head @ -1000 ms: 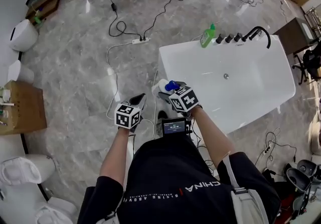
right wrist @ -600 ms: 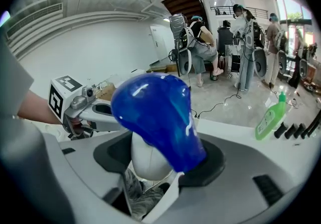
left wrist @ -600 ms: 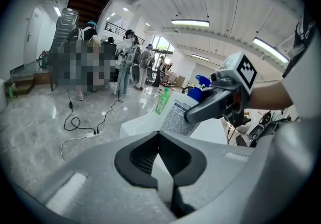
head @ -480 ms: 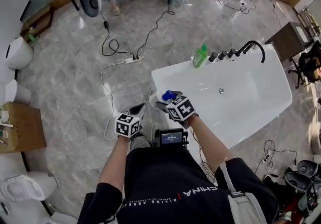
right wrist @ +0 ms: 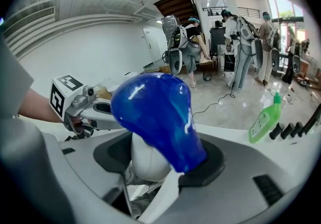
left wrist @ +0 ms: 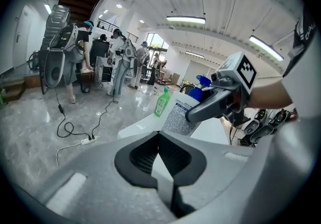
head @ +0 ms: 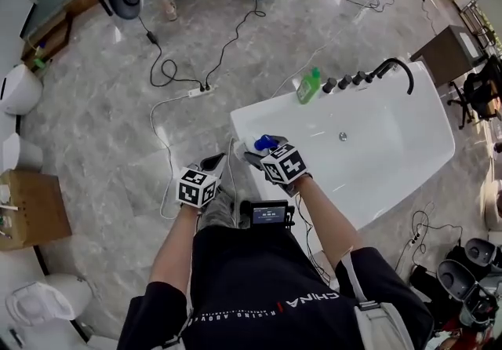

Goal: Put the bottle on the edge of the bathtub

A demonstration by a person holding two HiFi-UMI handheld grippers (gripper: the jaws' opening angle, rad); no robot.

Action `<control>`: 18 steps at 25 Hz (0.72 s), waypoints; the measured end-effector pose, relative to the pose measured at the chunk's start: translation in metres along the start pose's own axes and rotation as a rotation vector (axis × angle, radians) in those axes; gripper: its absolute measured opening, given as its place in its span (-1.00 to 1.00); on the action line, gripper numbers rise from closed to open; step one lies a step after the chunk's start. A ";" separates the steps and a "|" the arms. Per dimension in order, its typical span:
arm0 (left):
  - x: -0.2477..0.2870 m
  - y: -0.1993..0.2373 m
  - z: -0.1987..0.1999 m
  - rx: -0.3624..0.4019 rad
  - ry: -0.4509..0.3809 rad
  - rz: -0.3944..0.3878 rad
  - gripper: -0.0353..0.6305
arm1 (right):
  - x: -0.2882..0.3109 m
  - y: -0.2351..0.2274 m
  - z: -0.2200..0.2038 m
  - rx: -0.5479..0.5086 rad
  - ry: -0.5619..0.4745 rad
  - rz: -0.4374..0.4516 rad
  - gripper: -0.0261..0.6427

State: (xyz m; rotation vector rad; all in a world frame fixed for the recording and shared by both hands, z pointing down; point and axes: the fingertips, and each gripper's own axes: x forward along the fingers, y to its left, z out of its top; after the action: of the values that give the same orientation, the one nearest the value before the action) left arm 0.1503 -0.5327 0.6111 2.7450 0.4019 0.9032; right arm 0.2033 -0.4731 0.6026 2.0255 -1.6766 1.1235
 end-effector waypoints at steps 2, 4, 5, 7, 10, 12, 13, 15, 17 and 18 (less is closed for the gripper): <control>0.010 0.009 0.001 0.001 0.008 -0.011 -0.87 | 0.009 -0.012 0.000 0.012 0.008 -0.011 -0.10; 0.024 0.021 0.004 0.003 0.010 -0.024 -0.87 | 0.021 -0.027 0.002 0.023 0.015 -0.030 -0.10; 0.032 0.027 0.006 0.004 0.010 -0.032 -0.87 | 0.028 -0.036 0.003 0.026 0.019 -0.044 -0.10; 0.049 0.039 0.006 0.008 0.015 -0.050 -0.87 | 0.043 -0.056 0.002 0.027 0.026 -0.074 -0.10; 0.075 0.062 0.003 0.013 0.034 -0.072 -0.87 | 0.068 -0.084 0.003 0.037 0.040 -0.116 -0.10; 0.091 0.077 0.001 0.008 0.045 -0.082 -0.87 | 0.085 -0.102 0.002 0.055 0.048 -0.138 -0.10; 0.099 0.083 0.000 0.004 0.048 -0.087 -0.87 | 0.093 -0.111 0.002 0.063 0.051 -0.149 -0.10; 0.114 0.097 -0.001 0.002 0.057 -0.097 -0.87 | 0.109 -0.129 0.003 0.080 0.057 -0.177 -0.10; 0.128 0.111 -0.002 0.002 0.065 -0.104 -0.87 | 0.125 -0.146 0.004 0.093 0.062 -0.207 -0.10; 0.134 0.117 -0.002 0.001 0.068 -0.107 -0.87 | 0.132 -0.154 0.004 0.096 0.067 -0.221 -0.10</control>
State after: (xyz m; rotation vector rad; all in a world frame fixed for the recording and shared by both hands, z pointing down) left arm 0.2749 -0.5986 0.7203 2.6709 0.5559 0.9701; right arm 0.3499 -0.5242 0.7327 2.1428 -1.3521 1.1990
